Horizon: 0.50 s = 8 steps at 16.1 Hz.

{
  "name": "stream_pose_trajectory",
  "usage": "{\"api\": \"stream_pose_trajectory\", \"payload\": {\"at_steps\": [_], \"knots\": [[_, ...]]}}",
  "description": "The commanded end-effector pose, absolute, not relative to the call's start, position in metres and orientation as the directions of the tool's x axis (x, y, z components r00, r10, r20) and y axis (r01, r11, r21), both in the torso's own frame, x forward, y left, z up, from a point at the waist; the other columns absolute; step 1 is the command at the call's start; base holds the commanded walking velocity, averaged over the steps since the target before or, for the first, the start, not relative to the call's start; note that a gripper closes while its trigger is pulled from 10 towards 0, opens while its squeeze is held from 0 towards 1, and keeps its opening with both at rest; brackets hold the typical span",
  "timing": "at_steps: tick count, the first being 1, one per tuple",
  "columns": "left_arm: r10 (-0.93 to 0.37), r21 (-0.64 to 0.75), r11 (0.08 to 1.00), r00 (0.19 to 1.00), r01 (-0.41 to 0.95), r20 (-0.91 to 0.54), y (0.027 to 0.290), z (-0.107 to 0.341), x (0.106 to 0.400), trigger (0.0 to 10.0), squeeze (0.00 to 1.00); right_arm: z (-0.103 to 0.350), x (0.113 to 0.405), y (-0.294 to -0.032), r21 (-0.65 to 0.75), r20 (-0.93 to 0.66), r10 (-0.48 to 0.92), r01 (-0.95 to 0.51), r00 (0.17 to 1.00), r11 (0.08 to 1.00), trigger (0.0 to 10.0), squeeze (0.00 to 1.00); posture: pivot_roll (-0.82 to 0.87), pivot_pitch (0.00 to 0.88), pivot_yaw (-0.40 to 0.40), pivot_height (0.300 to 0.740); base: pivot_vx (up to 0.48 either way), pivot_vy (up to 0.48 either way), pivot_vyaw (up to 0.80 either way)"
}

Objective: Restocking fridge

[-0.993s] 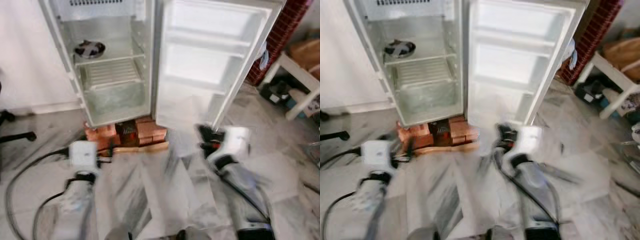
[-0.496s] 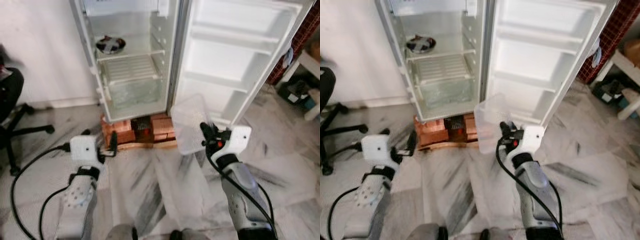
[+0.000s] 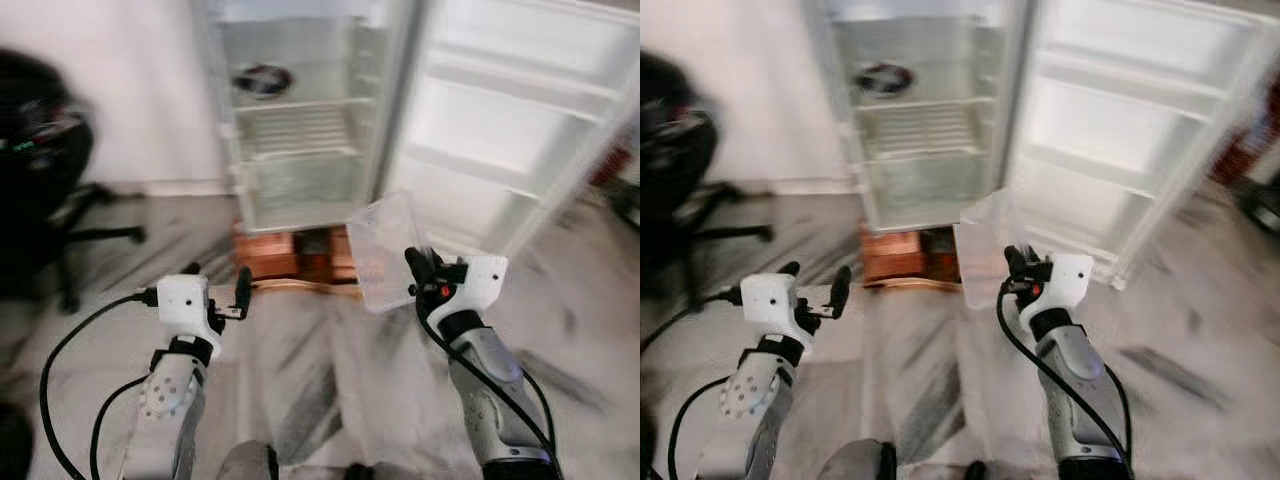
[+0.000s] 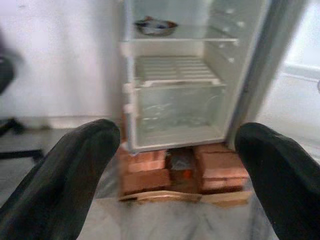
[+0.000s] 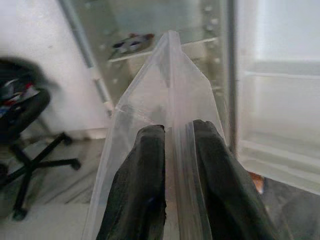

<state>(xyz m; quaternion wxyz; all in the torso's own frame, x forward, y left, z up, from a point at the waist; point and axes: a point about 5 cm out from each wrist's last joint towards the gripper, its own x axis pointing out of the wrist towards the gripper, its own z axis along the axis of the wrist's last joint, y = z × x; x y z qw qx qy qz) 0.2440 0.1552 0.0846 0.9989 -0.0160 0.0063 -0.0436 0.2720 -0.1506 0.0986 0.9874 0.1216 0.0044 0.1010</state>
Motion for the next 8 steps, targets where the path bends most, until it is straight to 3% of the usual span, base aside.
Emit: {"api": "stream_pose_trajectory", "payload": {"at_steps": [1, 3, 8], "knots": [[-0.081, -0.027, 0.996, 0.997, 0.081, -0.016, 0.1579, 0.085, 0.2432, 10.0, 0.0, 0.1035, 0.2728, -0.1486, 0.235, 0.038, 0.206, -0.209, 0.978, 0.949, 10.0, 0.0, 0.13, 0.107, -0.03, 0.74, 0.322, 0.0, 0.71], [-0.081, -0.026, 0.996, 0.996, 0.081, -0.019, 0.1585, 0.0848, 0.2428, 10.0, 0.0, 0.1033, 0.2726, -0.1486, 0.233, 0.036, 0.209, -0.211, 0.977, 0.949, 10.0, 0.0, 0.13, 0.107, -0.03, 0.74, 0.33, 0.0, 0.71], [-0.088, -0.027, 0.996, 0.996, 0.087, -0.022, 0.1566, 0.0846, 0.242, 10.0, 0.0, 0.1001, 0.2718, -0.148, 0.236, 0.019, 0.215, -0.213, 0.976, 0.948, 10.0, 0.0, 0.12, 0.113, -0.032, 0.74, 0.352, 0.251, 0.0]]}}
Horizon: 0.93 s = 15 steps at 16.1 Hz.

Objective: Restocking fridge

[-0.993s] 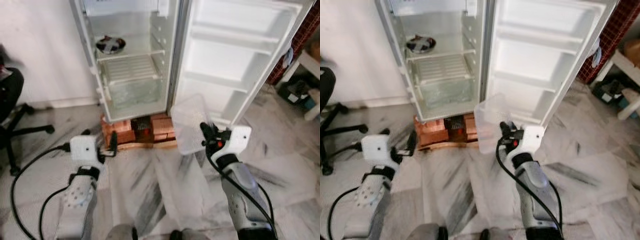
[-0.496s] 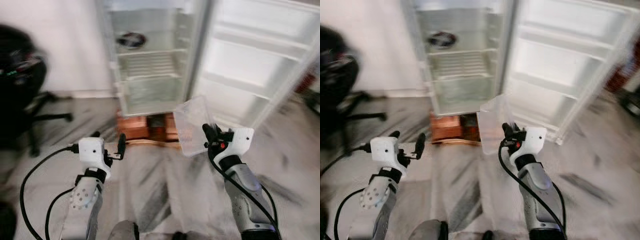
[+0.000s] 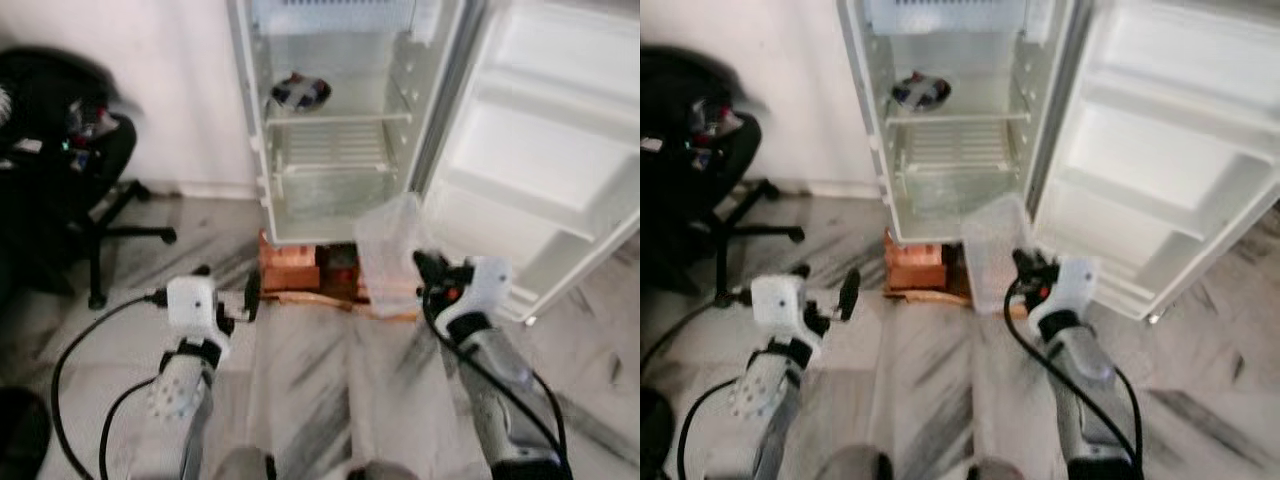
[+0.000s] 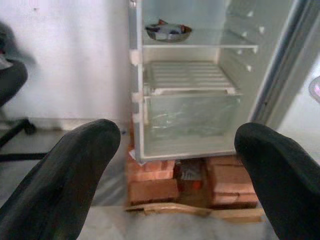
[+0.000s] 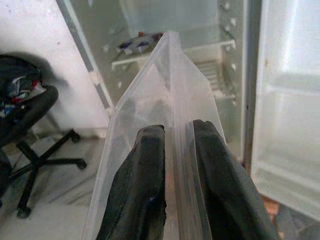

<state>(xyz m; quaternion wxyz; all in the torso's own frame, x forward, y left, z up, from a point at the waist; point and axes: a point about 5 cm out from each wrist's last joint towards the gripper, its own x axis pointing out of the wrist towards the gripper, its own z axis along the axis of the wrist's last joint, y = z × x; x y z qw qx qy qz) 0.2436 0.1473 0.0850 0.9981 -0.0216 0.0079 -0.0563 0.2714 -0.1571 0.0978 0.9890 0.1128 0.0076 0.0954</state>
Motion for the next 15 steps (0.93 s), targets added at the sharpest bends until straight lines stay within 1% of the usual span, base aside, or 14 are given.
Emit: {"api": "stream_pose_trajectory", "payload": {"at_steps": [1, 9, 12, 15], "knots": [[-0.087, -0.029, 0.996, 0.996, 0.086, -0.022, 0.1564, 0.0845, 0.242, 10.0, 0.0, 0.0999, 0.2717, -0.1474, 0.235, 0.017, 0.219, -0.217, 0.976, 0.947, 10.0, 0.0, 0.12, 0.113, -0.033, 0.74, 0.349, 0.326, 0.0], [-0.088, -0.025, 0.996, 0.996, 0.087, -0.029, 0.1558, 0.0835, 0.2424, 10.0, 0.0, 0.1013, 0.2732, -0.1448, 0.229, 0.021, 0.229, -0.227, 0.973, 0.946, 10.0, 0.0, 0.13, 0.112, -0.033, 0.74, 0.36, 0.317, 0.0], [-0.081, -0.014, 0.997, 0.996, 0.08, -0.042, 0.1542, 0.0824, 0.242, 10.0, 0.0, 0.1037, 0.2744, -0.1449, 0.213, 0.029, 0.221, -0.222, 0.975, 0.951, 10.0, 0.0, 0.12, 0.111, -0.034, 0.74, 0.332, 0.0, 0.0], [-0.067, -0.005, 0.998, 0.997, 0.066, -0.034, 0.1577, 0.0824, 0.241, 10.0, 0.0, 0.1039, 0.2715, -0.1532, 0.207, 0.041, 0.155, -0.16, 0.987, 0.965, 10.0, 0.0, 0.12, 0.11, -0.036, 0.74, 0.0, 0.0, 0.0]]}}
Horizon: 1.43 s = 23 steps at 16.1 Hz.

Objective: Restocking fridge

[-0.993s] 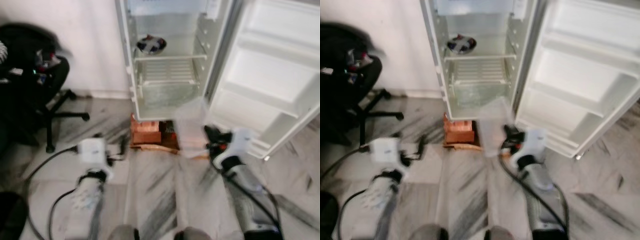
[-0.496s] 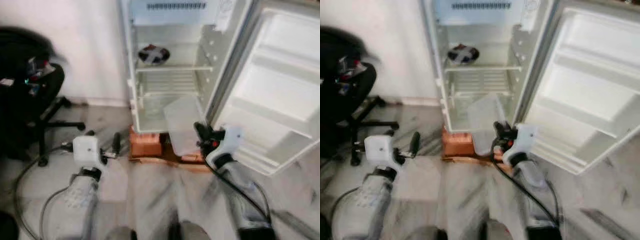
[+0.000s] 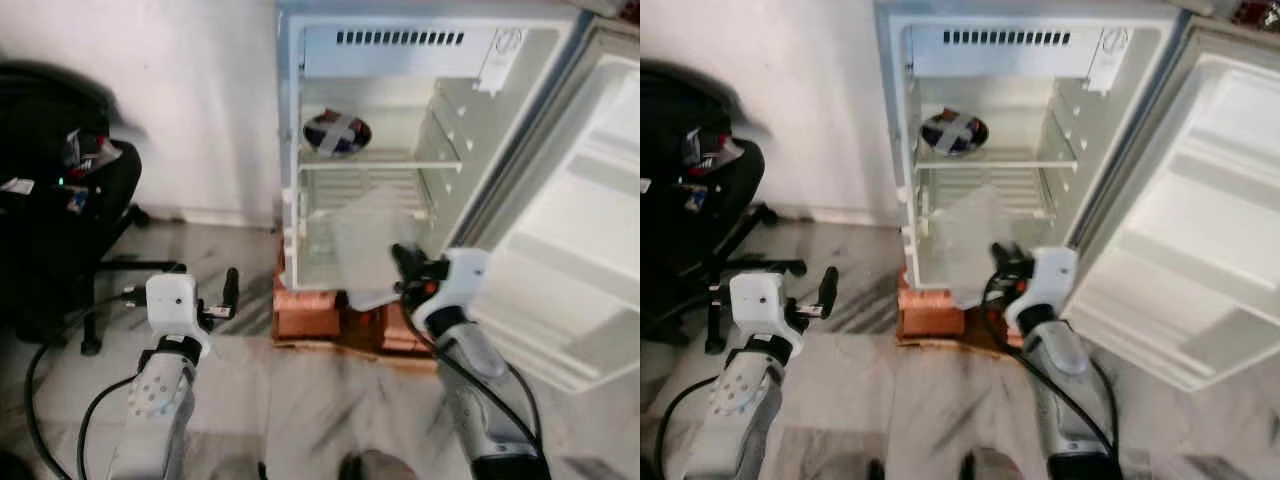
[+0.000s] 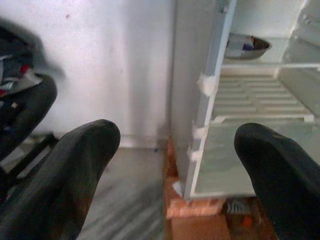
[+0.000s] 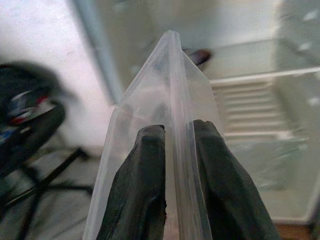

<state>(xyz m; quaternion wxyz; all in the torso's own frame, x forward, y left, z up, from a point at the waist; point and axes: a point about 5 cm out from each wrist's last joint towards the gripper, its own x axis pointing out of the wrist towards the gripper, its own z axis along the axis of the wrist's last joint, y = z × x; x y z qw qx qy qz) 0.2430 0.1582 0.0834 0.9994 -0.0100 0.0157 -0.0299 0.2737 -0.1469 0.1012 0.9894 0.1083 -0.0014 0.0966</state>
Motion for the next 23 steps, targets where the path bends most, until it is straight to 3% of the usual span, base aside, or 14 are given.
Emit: {"api": "stream_pose_trajectory", "payload": {"at_steps": [1, 20, 23], "knots": [[-0.065, -0.005, 0.998, 0.997, 0.065, -0.034, 0.158, 0.082, 0.241, 10.0, 0.0, 0.1032, 0.2706, -0.1543, 0.199, 0.039, 0.144, -0.148, 0.989, 0.969, 10.0, 0.0, 0.12, 0.106, -0.038, 0.74, 0.0, 0.0, 0.0], [-0.094, -0.004, 0.996, 0.995, 0.094, -0.03, 0.1503, 0.0821, 0.2427, 10.0, 0.0, 0.1069, 0.277, -0.1611, 0.164, 0.062, 0.103, -0.112, 0.993, 0.98, 10.0, 0.0, 0.12, 0.102, -0.045, 0.74, 0.337, 0.0, 0.0], [-0.083, -0.004, 0.997, 0.996, 0.083, -0.042, 0.1515, 0.0799, 0.2428, 10.0, 0.0, 0.1068, 0.2774, -0.1608, 0.163, 0.064, 0.105, -0.115, 0.992, 0.98, 10.0, 0.0, 0.12, 0.101, -0.048, 0.74, 0.0, 0.0, 0.0]]}}
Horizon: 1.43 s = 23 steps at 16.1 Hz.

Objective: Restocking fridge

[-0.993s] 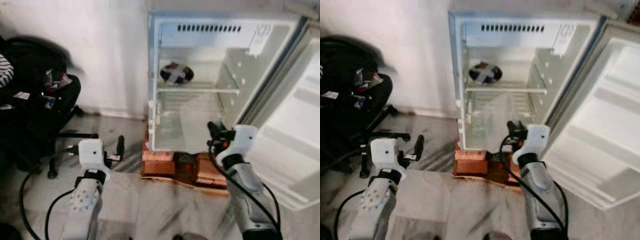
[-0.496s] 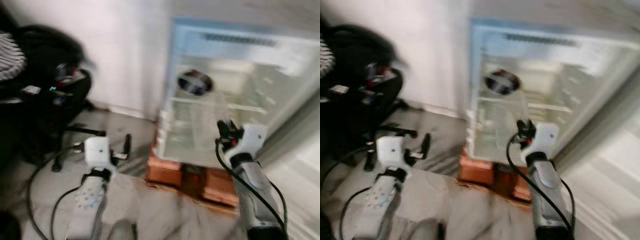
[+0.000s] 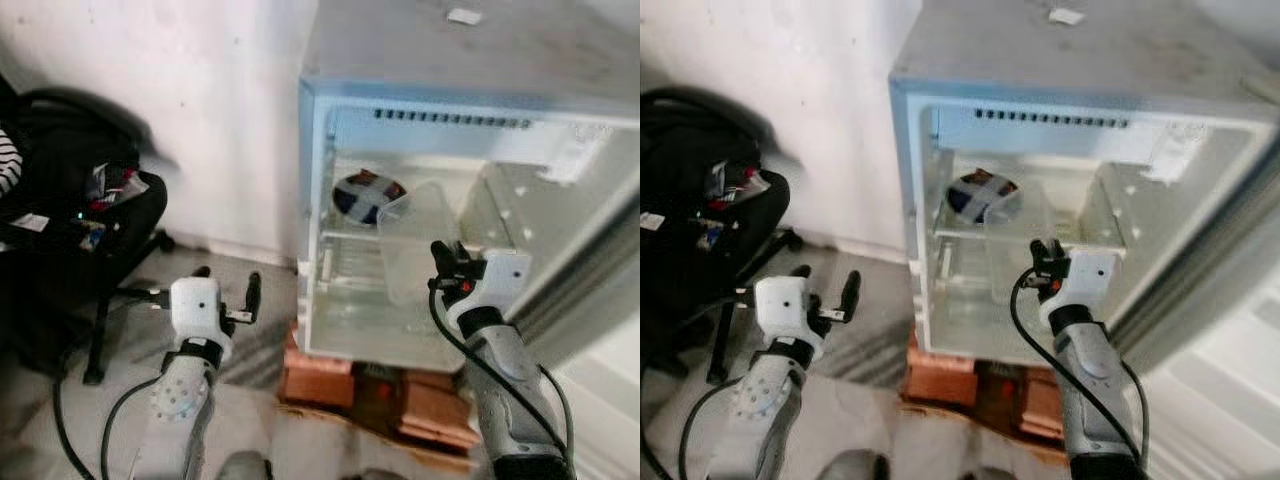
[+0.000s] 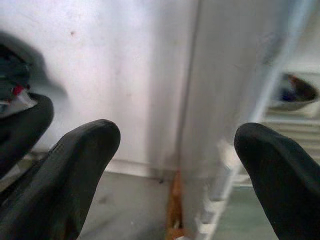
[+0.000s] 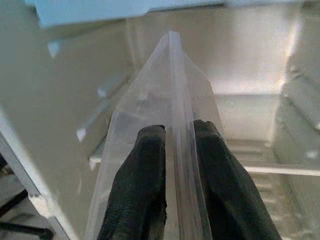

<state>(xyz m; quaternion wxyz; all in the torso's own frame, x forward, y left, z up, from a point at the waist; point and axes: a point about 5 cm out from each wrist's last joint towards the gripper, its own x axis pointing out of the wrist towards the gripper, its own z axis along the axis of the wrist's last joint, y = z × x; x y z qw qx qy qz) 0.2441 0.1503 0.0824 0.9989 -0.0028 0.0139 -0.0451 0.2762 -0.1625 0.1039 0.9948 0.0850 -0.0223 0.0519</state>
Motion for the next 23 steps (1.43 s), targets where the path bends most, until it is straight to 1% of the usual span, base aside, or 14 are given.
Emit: {"api": "stream_pose_trajectory", "payload": {"at_steps": [1, 3, 11, 13, 22, 23], "knots": [[-0.082, -0.002, 0.997, 0.996, 0.082, -0.042, 0.1514, 0.0799, 0.2428, 10.0, 0.0, 0.1061, 0.2774, -0.1608, 0.169, 0.058, 0.107, -0.115, 0.993, 0.979, 10.0, 0.0, 0.12, 0.1, -0.05, 0.74, 0.0, 0.0, 0.0], [-0.086, -0.001, 0.996, 0.996, 0.086, -0.038, 0.1506, 0.0802, 0.2427, 10.0, 0.0, 0.1041, 0.2778, -0.1607, 0.179, 0.045, 0.102, -0.108, 0.994, 0.978, 10.0, 0.0, 0.12, 0.1, -0.05, 0.74, 0.0, 0.0, 0.0], [-0.076, -0.008, 0.997, 0.996, 0.076, -0.041, 0.1519, 0.0801, 0.2418, 10.0, 0.0, 0.1026, 0.2768, -0.1607, 0.178, 0.036, 0.099, -0.104, 0.994, 0.979, 10.0, 0.0, 0.12, 0.109, -0.046, 0.74, 0.0, 0.0, -0.59], [-0.073, -0.007, 0.997, 0.997, 0.073, -0.039, 0.1521, 0.0806, 0.2417, 10.0, 0.0, 0.1024, 0.2766, -0.1604, 0.179, 0.034, 0.1, -0.104, 0.994, 0.978, 10.0, 0.0, 0.12, 0.111, -0.045, 0.74, 0.0, 0.0, 0.0], [-0.096, -0.003, 0.995, 0.995, 0.096, -0.028, 0.1525, 0.0824, 0.241, 10.0, 0.0, 0.1013, 0.2759, -0.1635, 0.177, 0.024, 0.086, -0.089, 0.996, 0.98, 10.0, 0.0, 0.12, 0.119, -0.04, 0.74, 0.027, 0.0, -0.8], [-0.098, -0.003, 0.995, 0.995, 0.098, -0.027, 0.1525, 0.0824, 0.2409, 10.0, 0.0, 0.1017, 0.276, -0.1626, 0.176, 0.027, 0.088, -0.091, 0.996, 0.98, 10.0, 0.0, 0.12, 0.121, -0.04, 0.74, 0.266, 0.0, 0.0]]}}
